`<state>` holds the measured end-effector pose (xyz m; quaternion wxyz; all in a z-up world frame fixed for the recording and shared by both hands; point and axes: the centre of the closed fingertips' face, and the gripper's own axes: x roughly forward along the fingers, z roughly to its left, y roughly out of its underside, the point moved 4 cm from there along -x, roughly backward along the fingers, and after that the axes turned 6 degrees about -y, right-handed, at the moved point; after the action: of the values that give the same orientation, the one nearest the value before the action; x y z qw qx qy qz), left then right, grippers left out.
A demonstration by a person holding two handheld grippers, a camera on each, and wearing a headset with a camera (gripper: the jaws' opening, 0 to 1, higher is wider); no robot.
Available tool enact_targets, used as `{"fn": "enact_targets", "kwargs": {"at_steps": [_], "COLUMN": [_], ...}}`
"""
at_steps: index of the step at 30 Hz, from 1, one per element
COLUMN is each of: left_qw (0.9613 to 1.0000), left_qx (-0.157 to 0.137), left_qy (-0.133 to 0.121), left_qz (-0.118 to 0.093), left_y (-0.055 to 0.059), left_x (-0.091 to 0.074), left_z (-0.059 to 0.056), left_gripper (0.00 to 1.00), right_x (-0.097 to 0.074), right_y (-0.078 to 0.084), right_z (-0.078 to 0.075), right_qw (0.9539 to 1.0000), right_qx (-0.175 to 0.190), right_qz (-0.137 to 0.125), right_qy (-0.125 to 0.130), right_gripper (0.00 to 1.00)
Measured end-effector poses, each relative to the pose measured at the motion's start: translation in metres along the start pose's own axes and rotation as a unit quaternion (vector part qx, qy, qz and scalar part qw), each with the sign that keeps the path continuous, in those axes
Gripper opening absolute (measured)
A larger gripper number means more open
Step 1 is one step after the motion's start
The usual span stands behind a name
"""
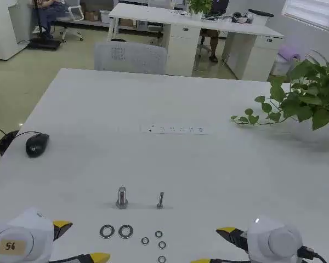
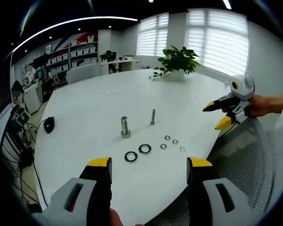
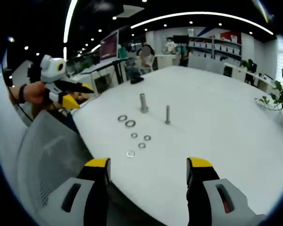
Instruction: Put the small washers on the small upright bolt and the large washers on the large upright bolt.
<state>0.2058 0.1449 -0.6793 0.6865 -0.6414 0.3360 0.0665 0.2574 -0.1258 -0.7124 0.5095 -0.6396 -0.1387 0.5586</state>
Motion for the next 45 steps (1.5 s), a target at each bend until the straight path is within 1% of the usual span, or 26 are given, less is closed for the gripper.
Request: {"fn": "enact_targets", "kwargs": {"at_steps": [13,19,24,28,39,45], "left_qw": [1.0000,1.0000,0.9999,0.9999,0.9999,0.9999], "left_qx": [0.001,-0.001,0.001,0.002,0.003,0.005], "left_qy": [-0.008,-0.009,-0.009,-0.010,-0.013,-0.013], "left_qz": [0.004,0.004,0.006,0.005,0.007,0.010], "left_y": [0.000,0.000,-0.001,-0.002,0.001,0.003], "left_x": [-0.001,-0.001,0.000,0.000,-0.004,-0.005], "left_z": [0.004,0.004,0.006,0.007,0.013,0.012], "left_gripper": [0.64,0.64,0.64,0.64,0.64,0.64], "right_x": [0.004,0.005,0.005,0.006,0.009,0.011], "right_y": [-0.002,0.000,-0.002,0.001,0.002,0.001], "right_z": [0.000,0.000,-0.001,0.000,0.002,0.004], "right_qw": [1.0000,1.0000,1.0000,0.9999,0.9999,0.9998], "right_qx": [-0.002,0.000,0.003,0.004,0.002,0.000], "right_qz": [0.003,0.007,0.002,0.009,0.012,0.015], "right_qy": [-0.005,-0.006,-0.004,-0.008,-0.012,-0.015], "right_gripper": [0.66,0.66,0.66,0.66,0.66,0.66]}}
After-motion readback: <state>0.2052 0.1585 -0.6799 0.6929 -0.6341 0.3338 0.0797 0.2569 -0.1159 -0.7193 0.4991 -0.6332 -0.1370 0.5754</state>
